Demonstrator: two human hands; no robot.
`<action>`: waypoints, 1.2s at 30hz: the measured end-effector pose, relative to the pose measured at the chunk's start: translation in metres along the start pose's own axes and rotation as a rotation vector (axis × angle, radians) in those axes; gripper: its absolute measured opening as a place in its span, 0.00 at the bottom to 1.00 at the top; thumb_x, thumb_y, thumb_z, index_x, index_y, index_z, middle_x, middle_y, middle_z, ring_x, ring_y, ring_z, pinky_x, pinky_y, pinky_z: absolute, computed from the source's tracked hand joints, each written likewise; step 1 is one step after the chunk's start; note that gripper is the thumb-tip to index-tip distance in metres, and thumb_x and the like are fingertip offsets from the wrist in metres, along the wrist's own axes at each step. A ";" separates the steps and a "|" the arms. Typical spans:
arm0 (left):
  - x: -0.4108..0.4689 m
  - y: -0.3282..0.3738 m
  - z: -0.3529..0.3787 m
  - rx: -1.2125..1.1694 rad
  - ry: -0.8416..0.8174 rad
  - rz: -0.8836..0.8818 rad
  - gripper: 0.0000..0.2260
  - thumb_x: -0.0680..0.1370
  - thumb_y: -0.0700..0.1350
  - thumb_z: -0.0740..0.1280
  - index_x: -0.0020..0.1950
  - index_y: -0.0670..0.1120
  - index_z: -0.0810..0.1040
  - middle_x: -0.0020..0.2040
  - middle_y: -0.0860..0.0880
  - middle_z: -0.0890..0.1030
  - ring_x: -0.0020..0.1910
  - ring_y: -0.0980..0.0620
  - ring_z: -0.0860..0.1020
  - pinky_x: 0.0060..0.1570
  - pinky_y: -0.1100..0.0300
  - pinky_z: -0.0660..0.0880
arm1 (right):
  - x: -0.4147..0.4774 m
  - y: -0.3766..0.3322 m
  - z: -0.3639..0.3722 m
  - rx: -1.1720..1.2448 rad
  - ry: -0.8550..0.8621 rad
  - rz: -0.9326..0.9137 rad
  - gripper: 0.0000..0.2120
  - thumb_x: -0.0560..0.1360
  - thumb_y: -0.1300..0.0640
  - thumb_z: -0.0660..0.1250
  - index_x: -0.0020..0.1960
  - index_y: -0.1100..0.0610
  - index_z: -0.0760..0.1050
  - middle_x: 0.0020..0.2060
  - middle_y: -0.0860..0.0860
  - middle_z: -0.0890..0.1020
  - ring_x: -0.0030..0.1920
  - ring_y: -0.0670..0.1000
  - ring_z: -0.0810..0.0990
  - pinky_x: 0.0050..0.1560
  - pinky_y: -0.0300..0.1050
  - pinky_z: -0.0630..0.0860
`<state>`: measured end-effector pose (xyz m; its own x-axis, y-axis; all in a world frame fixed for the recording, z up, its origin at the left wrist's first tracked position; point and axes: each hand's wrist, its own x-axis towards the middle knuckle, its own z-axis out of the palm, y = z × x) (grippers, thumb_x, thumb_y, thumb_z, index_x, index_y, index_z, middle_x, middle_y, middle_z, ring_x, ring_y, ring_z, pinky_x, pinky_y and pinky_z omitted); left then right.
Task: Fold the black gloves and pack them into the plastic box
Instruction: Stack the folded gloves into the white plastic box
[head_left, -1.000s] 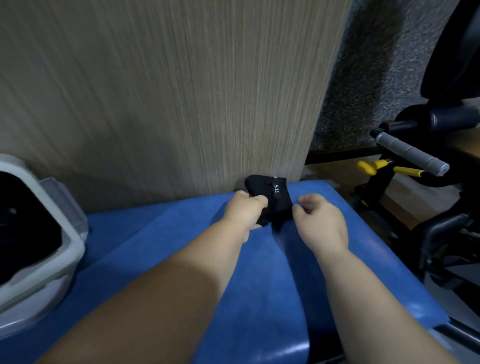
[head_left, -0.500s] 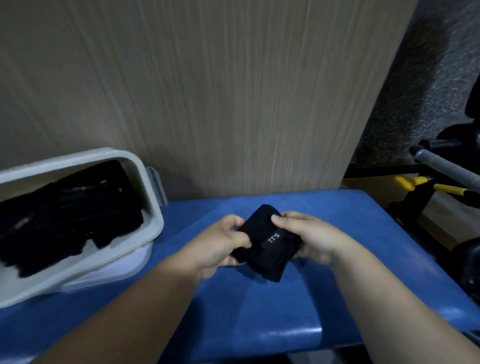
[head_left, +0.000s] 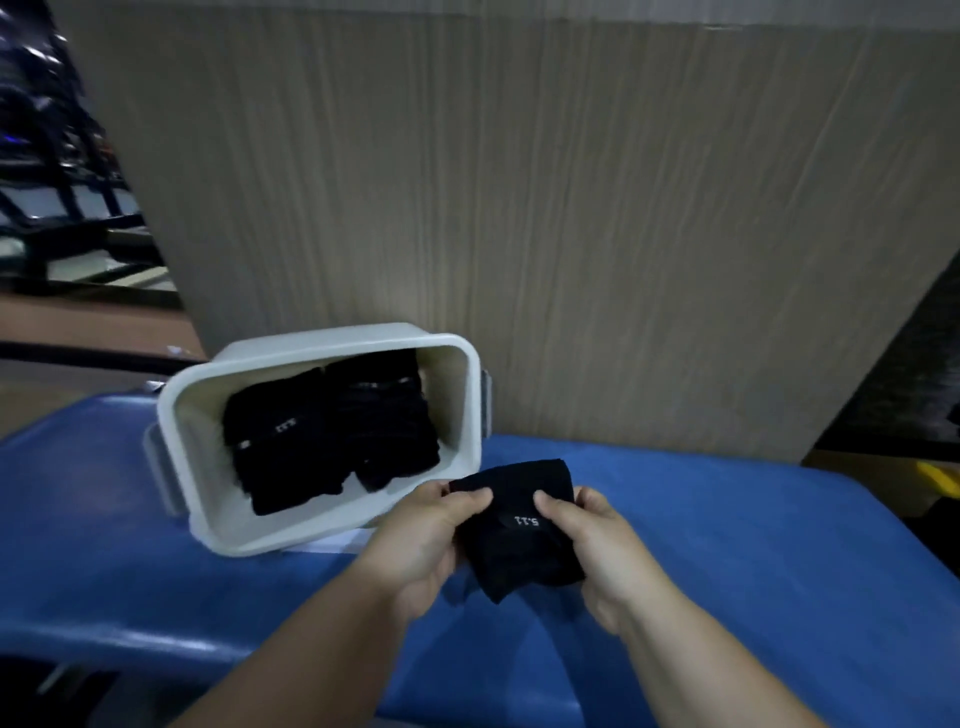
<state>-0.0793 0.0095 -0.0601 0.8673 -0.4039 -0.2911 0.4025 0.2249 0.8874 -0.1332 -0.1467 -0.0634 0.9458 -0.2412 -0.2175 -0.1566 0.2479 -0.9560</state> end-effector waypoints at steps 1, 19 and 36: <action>-0.001 0.005 -0.007 0.006 0.045 0.030 0.14 0.78 0.38 0.66 0.62 0.36 0.74 0.54 0.38 0.83 0.53 0.42 0.82 0.48 0.53 0.80 | 0.001 -0.001 0.011 0.009 -0.013 -0.002 0.09 0.76 0.55 0.68 0.51 0.57 0.70 0.41 0.54 0.84 0.40 0.53 0.83 0.39 0.47 0.77; -0.014 0.068 -0.099 0.012 0.518 0.420 0.13 0.75 0.43 0.71 0.57 0.47 0.72 0.50 0.46 0.83 0.48 0.48 0.83 0.50 0.47 0.81 | 0.026 -0.026 0.147 -0.031 -0.219 -0.094 0.07 0.77 0.65 0.64 0.52 0.56 0.77 0.46 0.56 0.85 0.49 0.55 0.83 0.50 0.52 0.79; -0.024 0.066 -0.117 0.351 0.714 0.394 0.19 0.82 0.57 0.50 0.71 0.57 0.66 0.65 0.52 0.74 0.59 0.52 0.69 0.56 0.59 0.57 | 0.068 -0.040 0.207 0.007 -0.075 -0.079 0.11 0.76 0.64 0.67 0.50 0.54 0.65 0.50 0.57 0.76 0.48 0.55 0.79 0.48 0.53 0.80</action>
<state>-0.0388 0.1379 -0.0361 0.9468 0.3217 0.0091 0.0250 -0.1018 0.9945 -0.0034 0.0216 0.0011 0.9738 -0.1897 -0.1255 -0.0786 0.2370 -0.9683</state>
